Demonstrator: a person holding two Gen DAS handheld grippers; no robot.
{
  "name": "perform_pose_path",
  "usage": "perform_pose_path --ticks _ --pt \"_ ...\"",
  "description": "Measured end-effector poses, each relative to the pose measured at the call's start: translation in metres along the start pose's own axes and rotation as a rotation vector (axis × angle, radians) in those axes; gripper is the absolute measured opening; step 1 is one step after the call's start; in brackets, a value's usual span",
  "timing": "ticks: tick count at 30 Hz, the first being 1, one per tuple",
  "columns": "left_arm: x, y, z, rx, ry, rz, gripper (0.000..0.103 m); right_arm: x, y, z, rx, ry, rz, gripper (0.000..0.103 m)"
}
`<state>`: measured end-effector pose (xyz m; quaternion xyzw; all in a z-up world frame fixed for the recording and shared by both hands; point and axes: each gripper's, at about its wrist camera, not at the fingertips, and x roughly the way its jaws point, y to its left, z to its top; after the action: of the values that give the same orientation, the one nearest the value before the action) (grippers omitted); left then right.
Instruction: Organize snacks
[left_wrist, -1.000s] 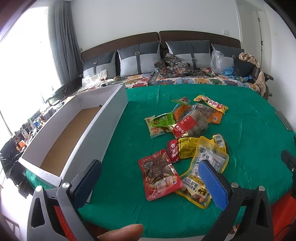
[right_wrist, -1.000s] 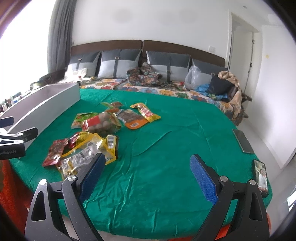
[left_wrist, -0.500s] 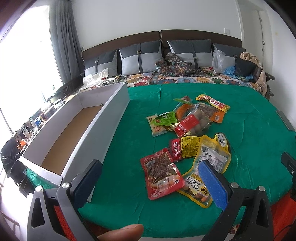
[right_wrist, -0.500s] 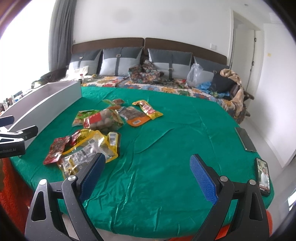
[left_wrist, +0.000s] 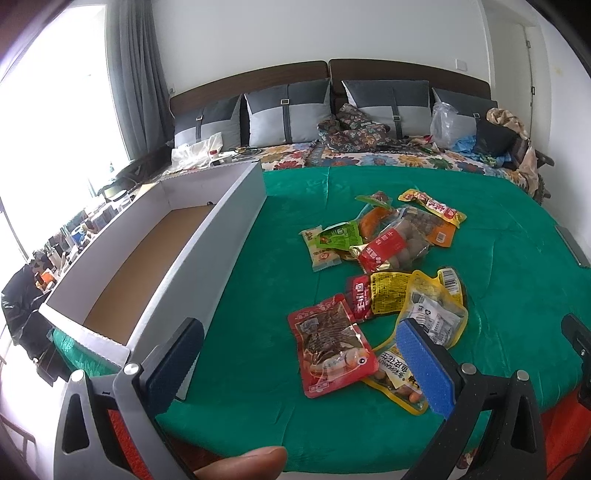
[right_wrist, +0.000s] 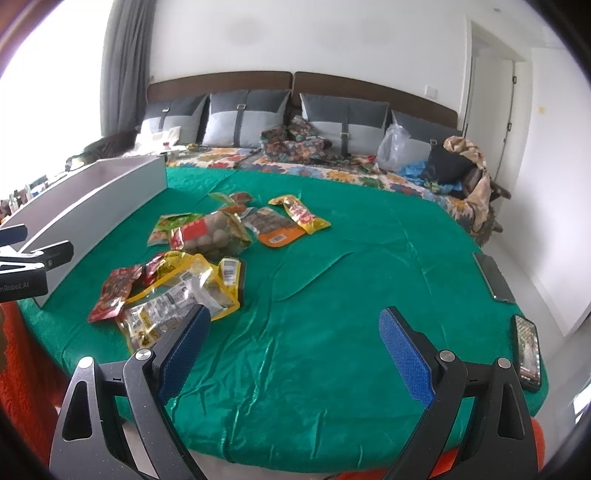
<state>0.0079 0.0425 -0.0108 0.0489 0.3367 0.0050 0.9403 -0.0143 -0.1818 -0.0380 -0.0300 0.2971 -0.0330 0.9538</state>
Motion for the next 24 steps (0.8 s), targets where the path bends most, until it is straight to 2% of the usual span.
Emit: perform_pose_path --ticks 24 --pt "0.0001 0.0036 -0.0015 -0.012 0.0 0.005 0.103 0.0014 0.0026 -0.002 -0.005 0.011 0.015 0.095"
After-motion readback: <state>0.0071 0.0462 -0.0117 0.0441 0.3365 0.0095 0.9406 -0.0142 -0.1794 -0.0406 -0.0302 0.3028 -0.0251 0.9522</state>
